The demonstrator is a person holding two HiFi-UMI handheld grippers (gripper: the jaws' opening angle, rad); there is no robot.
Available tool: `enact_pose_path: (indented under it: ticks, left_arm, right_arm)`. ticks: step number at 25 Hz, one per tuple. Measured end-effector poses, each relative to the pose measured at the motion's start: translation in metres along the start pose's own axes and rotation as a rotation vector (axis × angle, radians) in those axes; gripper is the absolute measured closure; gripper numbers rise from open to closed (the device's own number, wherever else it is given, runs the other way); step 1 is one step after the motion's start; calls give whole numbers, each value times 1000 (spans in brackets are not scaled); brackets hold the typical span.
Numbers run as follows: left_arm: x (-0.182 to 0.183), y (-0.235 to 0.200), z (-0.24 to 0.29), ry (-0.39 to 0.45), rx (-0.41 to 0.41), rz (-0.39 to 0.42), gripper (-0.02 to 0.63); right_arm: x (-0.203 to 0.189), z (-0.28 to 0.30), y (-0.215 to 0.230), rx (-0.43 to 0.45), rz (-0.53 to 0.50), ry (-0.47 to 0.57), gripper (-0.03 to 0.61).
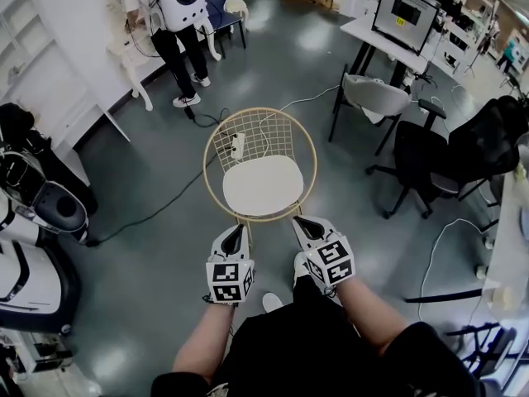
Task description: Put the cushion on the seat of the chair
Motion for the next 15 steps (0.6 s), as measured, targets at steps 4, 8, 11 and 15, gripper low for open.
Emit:
enact_pose_path:
  ticks: [4, 8, 11, 15]
  left_arm:
    - [2, 0, -1, 1, -2, 3, 597]
    - [0, 2, -3, -1, -2, 8, 597]
    - [-1, 2, -4, -1, -3, 12, 597]
    - [-1, 4, -7, 2, -5, 12, 597]
  right_arm:
    - [1, 0, 0, -3, 6, 2, 567]
    - [0, -2, -1, -7, 15, 9, 568]
    - [-1, -3, -3, -9, 19, 11, 567]
    - [-2, -7, -4, -12, 23, 15, 568]
Point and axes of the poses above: the fingertips, and each gripper's own axes: z forward along the fingers, y to its right, x out of its top, the point moved 9 cm from there along -z, backward along the fingers, and after that the axes turned 13 degrees about -z, right-handed, at the moved point
